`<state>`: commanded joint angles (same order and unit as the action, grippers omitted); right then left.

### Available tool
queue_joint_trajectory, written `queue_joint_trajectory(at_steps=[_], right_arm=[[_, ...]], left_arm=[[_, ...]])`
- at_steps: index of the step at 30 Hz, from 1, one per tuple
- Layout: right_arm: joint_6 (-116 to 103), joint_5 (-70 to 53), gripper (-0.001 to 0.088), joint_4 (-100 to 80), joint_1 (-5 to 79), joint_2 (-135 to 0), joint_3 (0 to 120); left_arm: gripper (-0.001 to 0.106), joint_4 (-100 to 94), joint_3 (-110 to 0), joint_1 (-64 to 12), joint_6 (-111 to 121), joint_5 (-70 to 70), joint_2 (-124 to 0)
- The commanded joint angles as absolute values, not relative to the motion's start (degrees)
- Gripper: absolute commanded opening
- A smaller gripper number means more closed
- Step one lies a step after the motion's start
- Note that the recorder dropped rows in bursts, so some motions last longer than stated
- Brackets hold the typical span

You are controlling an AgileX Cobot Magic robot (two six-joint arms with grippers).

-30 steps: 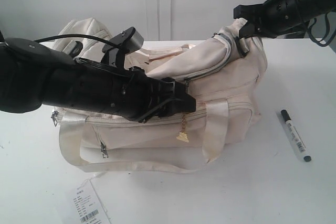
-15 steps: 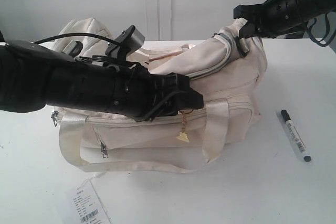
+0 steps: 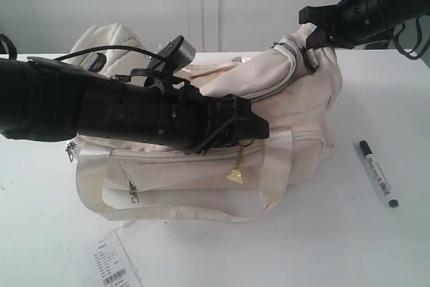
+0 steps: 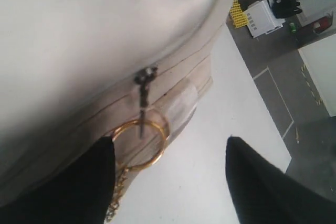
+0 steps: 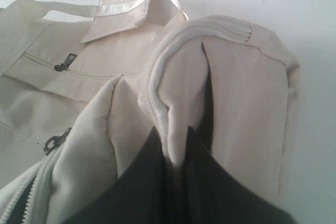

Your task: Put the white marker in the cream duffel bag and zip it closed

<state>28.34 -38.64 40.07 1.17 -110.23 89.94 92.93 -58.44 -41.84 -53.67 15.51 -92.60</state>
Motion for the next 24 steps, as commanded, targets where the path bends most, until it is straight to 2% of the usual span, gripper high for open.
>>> queue_joint_trajectory(at_steps=[9, 16, 24], right_arm=[[28.31, -38.52, 0.0000, 40.07, 1.17, -110.23, 89.94], [28.31, -38.52, 0.0000, 40.07, 1.17, -110.23, 89.94], [28.31, -38.52, 0.0000, 40.07, 1.17, -110.23, 89.94]], left_arm=[[0.062, 92.42, -58.69, -42.00, -55.45, 15.19, -92.72], [0.056, 91.64, -58.69, -42.00, -60.49, 22.07, -91.57], [0.056, 76.26, -58.69, -42.00, -60.04, 11.29, -85.44]])
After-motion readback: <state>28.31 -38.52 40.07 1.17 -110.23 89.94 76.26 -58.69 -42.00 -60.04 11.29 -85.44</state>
